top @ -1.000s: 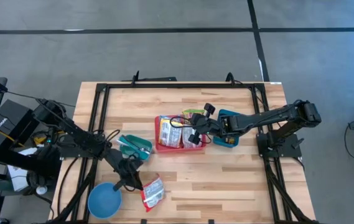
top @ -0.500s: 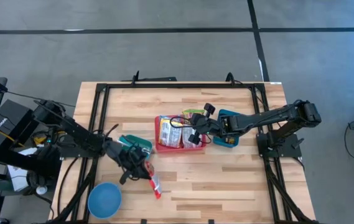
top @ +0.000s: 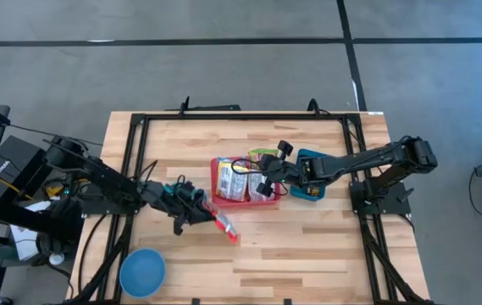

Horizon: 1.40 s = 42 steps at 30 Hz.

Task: Pick & Place Food Item
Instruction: Put the orange noodle pack into the red bin

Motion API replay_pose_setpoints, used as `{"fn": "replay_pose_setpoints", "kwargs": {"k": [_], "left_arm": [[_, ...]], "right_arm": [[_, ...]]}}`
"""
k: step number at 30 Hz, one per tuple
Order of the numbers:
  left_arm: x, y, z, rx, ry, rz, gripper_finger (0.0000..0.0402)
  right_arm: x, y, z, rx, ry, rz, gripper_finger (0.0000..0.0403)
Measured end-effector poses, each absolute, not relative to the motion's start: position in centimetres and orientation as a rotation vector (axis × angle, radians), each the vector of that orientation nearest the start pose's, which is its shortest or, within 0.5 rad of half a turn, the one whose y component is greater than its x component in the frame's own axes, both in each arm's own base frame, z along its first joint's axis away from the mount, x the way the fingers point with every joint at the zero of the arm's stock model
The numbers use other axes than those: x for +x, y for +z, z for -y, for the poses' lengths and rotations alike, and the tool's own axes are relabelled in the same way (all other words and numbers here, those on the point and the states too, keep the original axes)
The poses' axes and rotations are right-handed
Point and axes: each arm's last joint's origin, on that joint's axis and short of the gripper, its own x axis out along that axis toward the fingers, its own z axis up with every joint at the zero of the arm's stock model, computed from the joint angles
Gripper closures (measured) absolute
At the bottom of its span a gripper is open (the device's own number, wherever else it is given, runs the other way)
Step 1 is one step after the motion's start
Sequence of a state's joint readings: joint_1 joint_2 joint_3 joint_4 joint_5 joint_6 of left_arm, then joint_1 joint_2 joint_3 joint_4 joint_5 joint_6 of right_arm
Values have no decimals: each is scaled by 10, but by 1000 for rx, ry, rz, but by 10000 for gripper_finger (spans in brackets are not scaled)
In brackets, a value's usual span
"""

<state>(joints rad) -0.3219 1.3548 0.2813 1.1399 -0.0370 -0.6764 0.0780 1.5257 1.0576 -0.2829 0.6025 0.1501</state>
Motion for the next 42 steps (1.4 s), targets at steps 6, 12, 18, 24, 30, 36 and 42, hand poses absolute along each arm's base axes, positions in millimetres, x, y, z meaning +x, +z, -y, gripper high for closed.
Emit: {"fn": "replay_pose_setpoints", "kwargs": {"k": [6,12,18,24,30,36,42], "left_arm": [[220,188,61,-701,-223,74,401],[223,193,46,-712,-112,161,401],[226,194,26,-712,24,222,401],[227,196,8,-707,98,271,401],[227,197,-4,-701,143,296,401],[227,197,-6,-699,153,299,401],[227,197,-6,-699,153,299,401]], "right_arm": [[321,248,-9,-116,-550,-676,403],[321,248,-9,-116,-554,-669,403],[324,251,-9,-124,-546,-633,403],[324,252,-8,-150,-557,-628,403],[324,252,-8,-153,-559,-628,403],[326,257,-12,-173,-543,-608,403],[330,263,-26,-182,-468,-540,403]]}}
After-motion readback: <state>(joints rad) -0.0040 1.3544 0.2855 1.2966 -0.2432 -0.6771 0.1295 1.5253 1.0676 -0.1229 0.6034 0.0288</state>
